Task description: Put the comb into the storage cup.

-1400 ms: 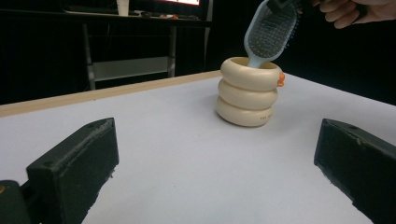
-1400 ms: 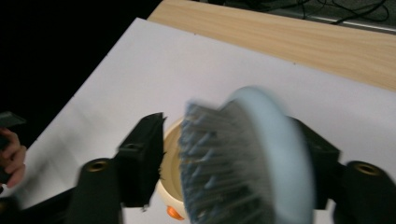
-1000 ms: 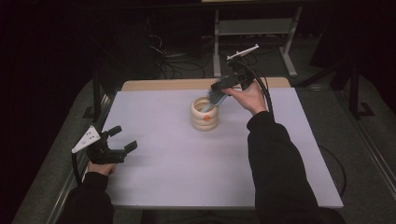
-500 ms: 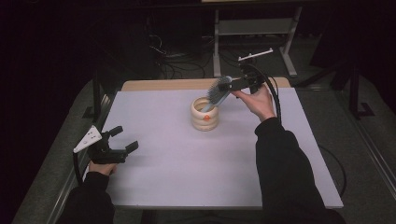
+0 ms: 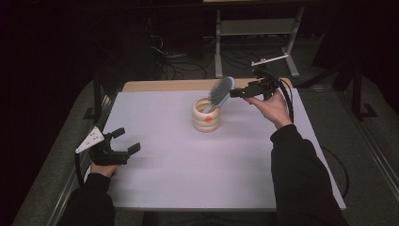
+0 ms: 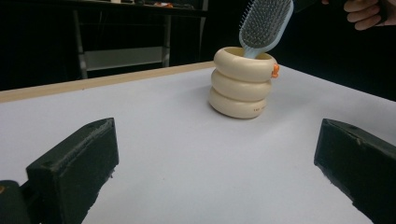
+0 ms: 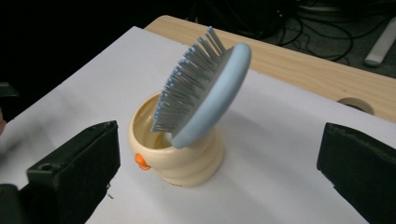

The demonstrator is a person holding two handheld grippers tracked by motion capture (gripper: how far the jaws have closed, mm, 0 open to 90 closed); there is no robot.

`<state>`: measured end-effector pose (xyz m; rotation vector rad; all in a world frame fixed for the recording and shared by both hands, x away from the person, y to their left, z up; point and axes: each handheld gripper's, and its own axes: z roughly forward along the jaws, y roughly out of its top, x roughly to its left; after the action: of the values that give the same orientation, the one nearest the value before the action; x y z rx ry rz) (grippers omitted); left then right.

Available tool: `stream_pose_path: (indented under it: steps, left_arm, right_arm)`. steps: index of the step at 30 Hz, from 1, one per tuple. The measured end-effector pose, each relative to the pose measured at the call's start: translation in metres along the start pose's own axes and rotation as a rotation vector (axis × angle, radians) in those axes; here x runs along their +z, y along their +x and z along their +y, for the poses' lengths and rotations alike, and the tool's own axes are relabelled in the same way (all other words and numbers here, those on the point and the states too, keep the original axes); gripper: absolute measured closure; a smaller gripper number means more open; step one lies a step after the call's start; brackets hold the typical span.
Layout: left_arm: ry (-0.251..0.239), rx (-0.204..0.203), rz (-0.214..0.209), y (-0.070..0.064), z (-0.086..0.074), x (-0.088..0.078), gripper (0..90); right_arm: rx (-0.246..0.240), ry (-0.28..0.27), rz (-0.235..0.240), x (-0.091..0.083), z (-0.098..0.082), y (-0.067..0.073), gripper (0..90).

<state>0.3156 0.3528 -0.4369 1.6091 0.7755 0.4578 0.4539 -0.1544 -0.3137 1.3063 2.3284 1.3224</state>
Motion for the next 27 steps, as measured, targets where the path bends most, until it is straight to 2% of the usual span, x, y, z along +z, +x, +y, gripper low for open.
stream_pose_path:
  steps: [9,27]
  left_arm:
    - [-0.006,-0.007,0.007,0.001,0.001,-0.002,0.0]
    - [0.040,-0.024,0.004,0.003,-0.003,0.002,0.0]
  right_arm:
    - [-0.020,-0.021,-0.029,-0.014,-0.014,-0.005,0.0]
    - [-0.054,-0.079,-0.050,-0.040,-0.048,-0.012,0.0]
